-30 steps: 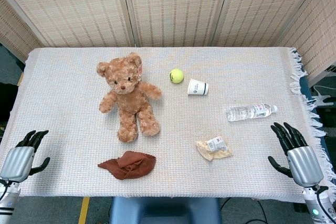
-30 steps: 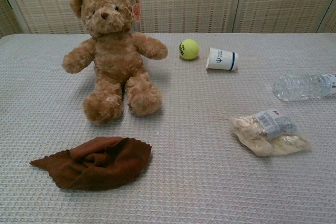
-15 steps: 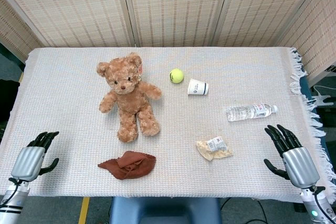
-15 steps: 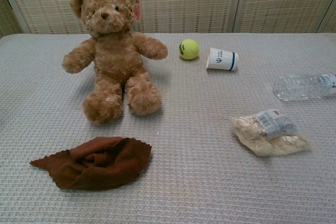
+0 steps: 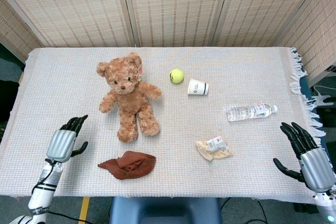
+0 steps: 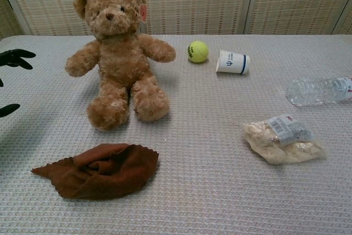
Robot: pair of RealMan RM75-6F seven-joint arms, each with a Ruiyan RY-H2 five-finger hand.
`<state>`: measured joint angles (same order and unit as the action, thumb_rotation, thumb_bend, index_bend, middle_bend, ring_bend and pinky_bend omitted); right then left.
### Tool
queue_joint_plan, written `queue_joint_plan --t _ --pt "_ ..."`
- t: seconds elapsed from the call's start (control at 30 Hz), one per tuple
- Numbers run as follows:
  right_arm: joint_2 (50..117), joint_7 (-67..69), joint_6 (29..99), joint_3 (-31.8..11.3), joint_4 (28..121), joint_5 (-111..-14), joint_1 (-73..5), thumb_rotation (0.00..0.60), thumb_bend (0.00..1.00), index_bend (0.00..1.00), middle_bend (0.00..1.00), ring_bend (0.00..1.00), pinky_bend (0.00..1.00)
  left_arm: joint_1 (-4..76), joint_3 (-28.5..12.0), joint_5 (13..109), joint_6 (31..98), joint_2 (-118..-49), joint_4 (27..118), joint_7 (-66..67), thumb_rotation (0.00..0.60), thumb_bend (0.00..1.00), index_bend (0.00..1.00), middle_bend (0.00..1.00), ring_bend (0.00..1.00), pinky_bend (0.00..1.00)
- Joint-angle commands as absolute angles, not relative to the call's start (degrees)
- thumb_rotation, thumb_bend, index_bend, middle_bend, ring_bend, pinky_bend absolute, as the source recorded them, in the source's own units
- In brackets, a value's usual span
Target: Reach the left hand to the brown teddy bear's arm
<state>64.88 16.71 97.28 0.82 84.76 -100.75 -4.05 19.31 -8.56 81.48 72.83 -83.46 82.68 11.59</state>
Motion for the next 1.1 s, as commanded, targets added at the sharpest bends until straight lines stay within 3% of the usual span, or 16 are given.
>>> queue_joint_plan --t 0.03,0.6,0.87,1.1 --pt "64.4 17.4 96.9 1.3 85.0 -101.2 -4.2 0.600 0.15 0.00 0.07 0.00 0.12 22.0 -11.7 78.7 72.4 -87.2 79.4 14.4 0.600 0.33 0.03 0.13 0.12 0.32" --pt "64.2 17.7 94.2 1.4 85.2 -100.6 -5.3 0.600 0.15 0.00 0.07 0.00 0.12 31.6 -20.6 58.6 63.6 -94.1 76.1 25.1 0.600 0.33 0.03 0.13 0.12 0.31" --pt "64.0 18.9 94.2 1.4 85.0 -100.4 -5.3 0.600 0.15 0.00 0.07 0.00 0.12 36.5 -24.4 44.2 62.5 -97.7 74.0 34.7 0.600 0.33 0.17 0.25 0.20 0.33" --pt "63.6 19.4 93.9 1.6 85.3 -100.3 -5.4 0.600 0.15 0.00 0.07 0.00 0.12 39.0 -26.9 35.3 64.7 -96.8 78.4 40.5 0.600 0.33 0.29 0.36 0.27 0.36"
